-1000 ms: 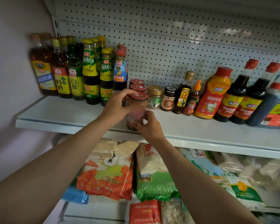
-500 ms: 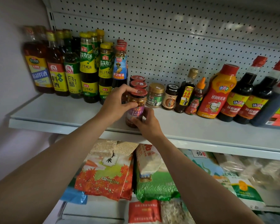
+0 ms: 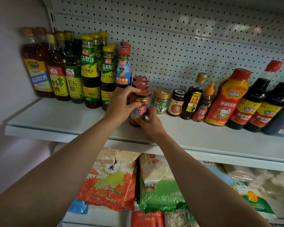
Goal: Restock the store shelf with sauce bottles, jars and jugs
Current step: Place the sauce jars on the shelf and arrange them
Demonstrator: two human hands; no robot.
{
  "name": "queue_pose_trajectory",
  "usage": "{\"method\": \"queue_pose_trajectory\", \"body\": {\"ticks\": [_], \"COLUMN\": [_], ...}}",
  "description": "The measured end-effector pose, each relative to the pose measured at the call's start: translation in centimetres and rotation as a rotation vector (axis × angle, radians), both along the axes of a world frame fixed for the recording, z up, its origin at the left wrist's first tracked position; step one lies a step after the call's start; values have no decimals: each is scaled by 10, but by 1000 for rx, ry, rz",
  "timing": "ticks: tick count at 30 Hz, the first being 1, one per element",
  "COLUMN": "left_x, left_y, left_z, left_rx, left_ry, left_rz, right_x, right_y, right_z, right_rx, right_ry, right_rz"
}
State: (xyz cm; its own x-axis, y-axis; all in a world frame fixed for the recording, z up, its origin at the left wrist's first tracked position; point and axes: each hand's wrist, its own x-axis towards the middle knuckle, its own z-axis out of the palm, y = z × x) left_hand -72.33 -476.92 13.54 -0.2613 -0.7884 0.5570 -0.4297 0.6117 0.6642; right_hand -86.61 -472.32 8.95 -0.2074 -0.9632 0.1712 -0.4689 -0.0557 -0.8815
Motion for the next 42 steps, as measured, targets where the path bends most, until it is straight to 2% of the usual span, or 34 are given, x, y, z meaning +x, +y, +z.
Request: {"method": "queue_pose_trajectory", "body": {"ticks": [5,22,26,28,33,39,42], "left_x": [-6,-13,-13,-11,6,17,13], "left_y": [-13,-27,-25,-27,-22,43,83], "left_z": [-2,-2,-1,-1,-10,-42,-56], "left_rx": [-24,-81,-78,-61,46,215,249], "left_ry": [-40,-122,-151,-165,-84,42,41], "left_rz": [81,163,165,149,12,127,176], "right_x": [-3,0,2,0,-17,-39,-46], "right_y": [-13,-30,-31,-28,3,62,92], "right_z": [1,-1,2,4,8,8,6], "right_rx": [18,36,98,145,130,93,65], "right_ry": [19,72,122,182,136,100,224], "right_rz": [-11,-103,-134,-165,-253,-223,-161]}}
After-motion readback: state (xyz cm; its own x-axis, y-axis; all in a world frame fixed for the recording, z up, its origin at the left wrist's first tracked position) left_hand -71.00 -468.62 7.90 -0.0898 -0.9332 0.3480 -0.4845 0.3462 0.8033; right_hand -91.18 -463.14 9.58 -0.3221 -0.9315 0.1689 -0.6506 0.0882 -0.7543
